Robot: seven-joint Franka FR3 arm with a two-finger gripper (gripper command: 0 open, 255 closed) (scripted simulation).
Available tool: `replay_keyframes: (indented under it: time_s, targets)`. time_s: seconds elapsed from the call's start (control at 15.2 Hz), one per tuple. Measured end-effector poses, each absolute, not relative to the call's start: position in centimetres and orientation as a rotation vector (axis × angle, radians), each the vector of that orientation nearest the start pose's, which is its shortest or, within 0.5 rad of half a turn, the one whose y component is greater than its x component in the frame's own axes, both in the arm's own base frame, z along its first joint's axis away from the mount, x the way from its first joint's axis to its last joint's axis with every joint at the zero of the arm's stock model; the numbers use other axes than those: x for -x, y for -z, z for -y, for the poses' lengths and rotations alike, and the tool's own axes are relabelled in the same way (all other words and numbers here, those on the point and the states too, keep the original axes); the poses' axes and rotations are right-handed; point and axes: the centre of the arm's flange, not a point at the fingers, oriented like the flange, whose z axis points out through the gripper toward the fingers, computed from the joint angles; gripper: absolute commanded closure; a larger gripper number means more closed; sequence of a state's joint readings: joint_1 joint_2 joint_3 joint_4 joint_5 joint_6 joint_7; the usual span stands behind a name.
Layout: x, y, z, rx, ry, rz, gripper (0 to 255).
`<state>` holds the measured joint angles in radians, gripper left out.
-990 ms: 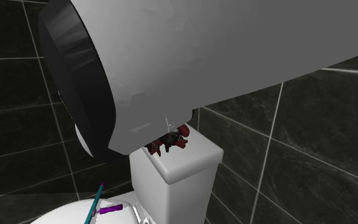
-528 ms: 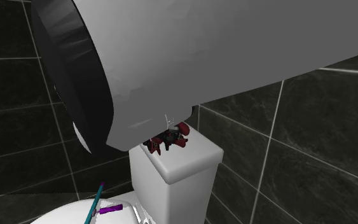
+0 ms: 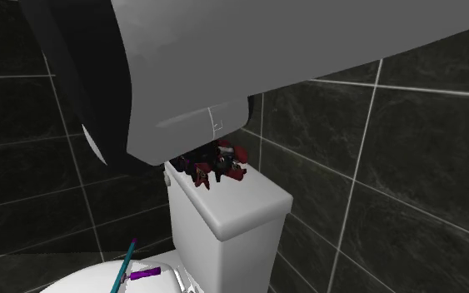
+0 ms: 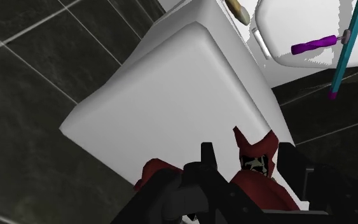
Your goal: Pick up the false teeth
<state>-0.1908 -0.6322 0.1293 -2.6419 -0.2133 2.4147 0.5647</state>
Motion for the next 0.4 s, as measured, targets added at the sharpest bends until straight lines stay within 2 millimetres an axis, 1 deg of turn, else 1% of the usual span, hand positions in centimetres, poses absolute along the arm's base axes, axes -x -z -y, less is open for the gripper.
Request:
replay_keyframes:
  time_s: [0.4]
  targets:
    - [-38.6, -51.2, 2.3, 3.105, 0.721, -0.800, 255]
